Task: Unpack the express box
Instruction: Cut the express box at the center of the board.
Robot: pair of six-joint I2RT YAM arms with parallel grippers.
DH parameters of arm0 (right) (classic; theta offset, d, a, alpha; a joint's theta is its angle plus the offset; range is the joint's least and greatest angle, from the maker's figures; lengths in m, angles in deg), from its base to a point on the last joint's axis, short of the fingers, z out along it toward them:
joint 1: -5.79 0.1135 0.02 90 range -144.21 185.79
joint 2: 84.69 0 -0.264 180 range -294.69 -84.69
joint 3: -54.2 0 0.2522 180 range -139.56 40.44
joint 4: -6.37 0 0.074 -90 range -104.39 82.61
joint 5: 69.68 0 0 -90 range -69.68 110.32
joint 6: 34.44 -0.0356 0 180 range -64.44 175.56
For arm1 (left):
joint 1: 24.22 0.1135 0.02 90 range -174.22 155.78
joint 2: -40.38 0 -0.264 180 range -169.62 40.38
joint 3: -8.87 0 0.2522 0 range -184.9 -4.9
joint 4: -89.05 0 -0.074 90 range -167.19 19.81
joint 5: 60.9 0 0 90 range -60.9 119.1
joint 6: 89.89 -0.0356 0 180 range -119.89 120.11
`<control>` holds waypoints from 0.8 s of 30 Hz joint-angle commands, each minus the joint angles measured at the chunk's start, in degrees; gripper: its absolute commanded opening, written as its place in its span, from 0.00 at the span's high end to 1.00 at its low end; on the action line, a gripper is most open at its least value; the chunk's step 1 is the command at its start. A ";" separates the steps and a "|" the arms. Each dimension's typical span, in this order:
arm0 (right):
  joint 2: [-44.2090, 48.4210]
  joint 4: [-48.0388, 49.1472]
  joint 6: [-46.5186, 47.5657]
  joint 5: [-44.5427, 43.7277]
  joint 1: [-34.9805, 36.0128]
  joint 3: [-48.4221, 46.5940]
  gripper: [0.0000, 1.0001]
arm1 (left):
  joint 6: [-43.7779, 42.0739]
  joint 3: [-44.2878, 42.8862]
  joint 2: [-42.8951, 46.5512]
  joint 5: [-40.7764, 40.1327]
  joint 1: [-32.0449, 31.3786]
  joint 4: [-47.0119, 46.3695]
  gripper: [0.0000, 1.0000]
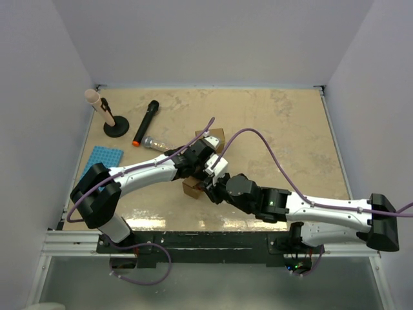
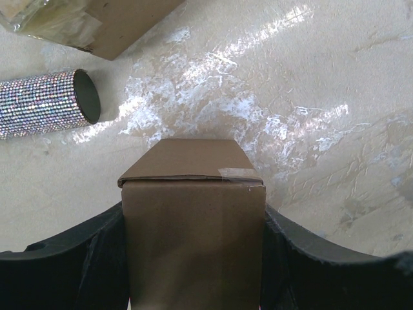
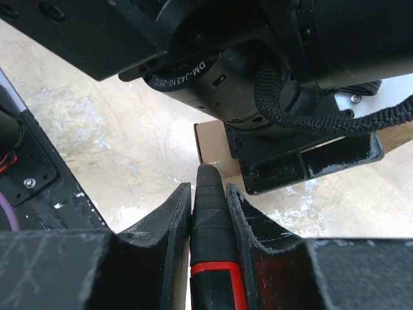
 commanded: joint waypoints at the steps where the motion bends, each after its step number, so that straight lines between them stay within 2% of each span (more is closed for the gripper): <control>1: -1.24 -3.77 -1.85 1.01 0.31 -2.48 1.00 | -5.15 2.74 -1.33 -2.50 1.24 4.82 0.75; 24: -4.58 -14.93 -2.11 1.71 0.66 -8.46 1.00 | -7.44 3.63 -1.86 -1.88 3.97 3.76 0.79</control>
